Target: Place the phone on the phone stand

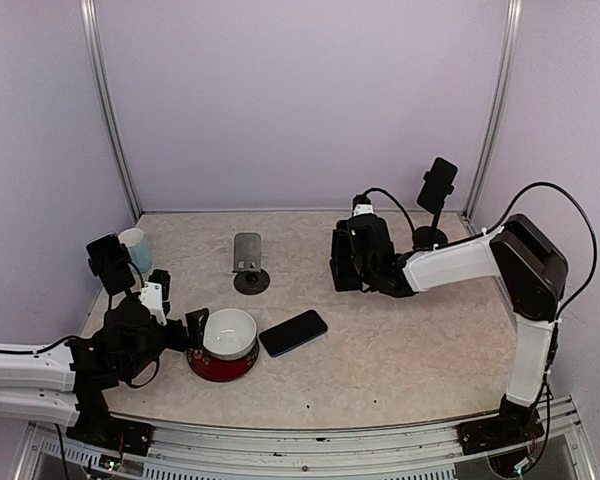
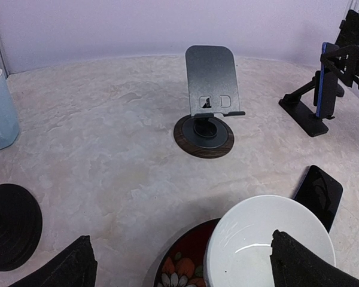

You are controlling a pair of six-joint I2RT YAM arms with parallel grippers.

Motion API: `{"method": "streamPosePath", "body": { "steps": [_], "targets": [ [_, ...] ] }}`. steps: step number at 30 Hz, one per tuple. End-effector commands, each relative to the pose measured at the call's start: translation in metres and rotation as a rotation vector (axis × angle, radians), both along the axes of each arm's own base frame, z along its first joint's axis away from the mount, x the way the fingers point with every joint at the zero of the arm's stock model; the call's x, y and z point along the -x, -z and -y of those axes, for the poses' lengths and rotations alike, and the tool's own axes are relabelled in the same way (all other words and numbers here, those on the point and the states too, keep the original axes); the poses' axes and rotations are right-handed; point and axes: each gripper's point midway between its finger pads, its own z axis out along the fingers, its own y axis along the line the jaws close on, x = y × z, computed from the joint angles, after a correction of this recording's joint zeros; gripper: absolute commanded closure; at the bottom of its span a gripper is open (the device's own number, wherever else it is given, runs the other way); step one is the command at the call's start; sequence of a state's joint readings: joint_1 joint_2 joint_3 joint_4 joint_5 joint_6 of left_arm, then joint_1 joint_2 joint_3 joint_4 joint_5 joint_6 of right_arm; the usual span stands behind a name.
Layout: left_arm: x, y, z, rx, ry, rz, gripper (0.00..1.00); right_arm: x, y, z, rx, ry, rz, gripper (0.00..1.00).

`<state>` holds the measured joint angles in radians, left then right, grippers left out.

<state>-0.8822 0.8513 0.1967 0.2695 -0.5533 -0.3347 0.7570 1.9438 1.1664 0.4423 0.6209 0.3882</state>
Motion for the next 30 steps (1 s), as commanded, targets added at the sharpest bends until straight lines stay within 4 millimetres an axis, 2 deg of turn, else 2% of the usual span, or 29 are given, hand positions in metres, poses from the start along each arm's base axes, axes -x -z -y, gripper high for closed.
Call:
{"method": "streamPosePath", "body": {
  "steps": [1, 9, 19, 30],
  "targets": [
    [-0.0038, -0.0092, 0.0018, 0.018, -0.002, 0.023, 0.01, -0.0064, 0.0005, -0.0066, -0.048, -0.003, 0.003, 0.59],
    [-0.0044, -0.0081, 0.0023, 0.011, -0.002, 0.020, 0.01, -0.0061, 0.0078, -0.0068, -0.035, -0.004, -0.020, 0.53],
    [-0.0043, -0.0075, 0.0034, 0.008, 0.003, 0.016, 0.01, -0.0034, -0.0010, -0.0063, -0.030, -0.019, -0.013, 0.27],
    [-0.0044, -0.0070, 0.0025, 0.009, -0.002, 0.016, 0.01, -0.0021, 0.0033, -0.0095, -0.033, -0.040, -0.033, 0.13]
  ]
}}
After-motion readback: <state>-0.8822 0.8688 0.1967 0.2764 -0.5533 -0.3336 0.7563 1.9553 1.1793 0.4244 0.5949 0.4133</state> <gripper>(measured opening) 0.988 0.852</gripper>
